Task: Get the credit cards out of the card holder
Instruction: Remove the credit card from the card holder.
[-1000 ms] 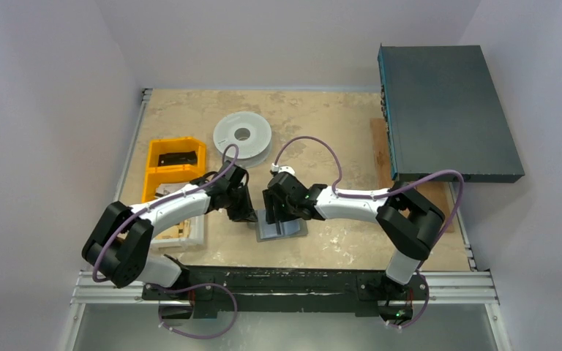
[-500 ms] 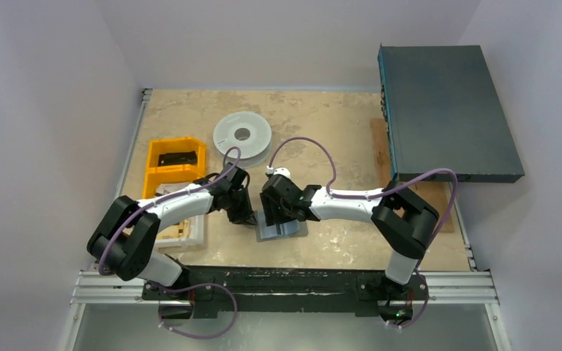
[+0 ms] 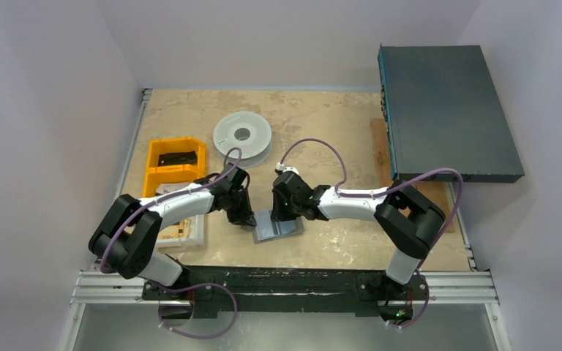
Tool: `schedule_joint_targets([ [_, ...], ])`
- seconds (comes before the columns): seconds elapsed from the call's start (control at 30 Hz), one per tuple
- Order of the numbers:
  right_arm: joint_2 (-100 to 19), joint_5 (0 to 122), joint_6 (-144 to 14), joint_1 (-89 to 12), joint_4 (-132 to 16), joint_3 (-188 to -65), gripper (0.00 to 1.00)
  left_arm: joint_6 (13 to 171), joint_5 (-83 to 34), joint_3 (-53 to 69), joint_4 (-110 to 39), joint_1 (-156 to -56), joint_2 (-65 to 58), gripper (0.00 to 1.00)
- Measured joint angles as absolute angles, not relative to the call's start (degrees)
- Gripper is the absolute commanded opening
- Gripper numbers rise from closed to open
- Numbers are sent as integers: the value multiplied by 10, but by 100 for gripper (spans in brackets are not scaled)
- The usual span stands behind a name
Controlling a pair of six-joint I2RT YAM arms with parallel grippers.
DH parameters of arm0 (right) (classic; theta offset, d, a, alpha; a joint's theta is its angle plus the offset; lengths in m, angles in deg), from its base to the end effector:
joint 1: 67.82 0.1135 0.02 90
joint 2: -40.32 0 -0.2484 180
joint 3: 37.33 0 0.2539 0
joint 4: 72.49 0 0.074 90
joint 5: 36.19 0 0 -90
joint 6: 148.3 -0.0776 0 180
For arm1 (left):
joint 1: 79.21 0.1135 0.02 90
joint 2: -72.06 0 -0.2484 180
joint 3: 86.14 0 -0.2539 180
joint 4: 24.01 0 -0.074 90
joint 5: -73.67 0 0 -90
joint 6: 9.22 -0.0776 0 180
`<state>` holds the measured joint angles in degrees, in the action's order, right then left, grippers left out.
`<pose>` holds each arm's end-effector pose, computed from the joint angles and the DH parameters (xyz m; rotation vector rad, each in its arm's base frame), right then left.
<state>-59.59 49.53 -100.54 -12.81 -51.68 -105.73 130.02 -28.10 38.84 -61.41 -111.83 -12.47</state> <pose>0.2179 0.3012 0.1057 -0.2551 2.5763 0.5989 0.2240 -0.1622 0.0977 -0.3596 2.8855 -0.6154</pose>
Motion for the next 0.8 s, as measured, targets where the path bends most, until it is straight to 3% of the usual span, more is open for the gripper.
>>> schedule_joint_targets([
  [0.8,-600,621,-1048,-177,-666,-982,1,1290,-282,387,-632,-1123,-104,6],
])
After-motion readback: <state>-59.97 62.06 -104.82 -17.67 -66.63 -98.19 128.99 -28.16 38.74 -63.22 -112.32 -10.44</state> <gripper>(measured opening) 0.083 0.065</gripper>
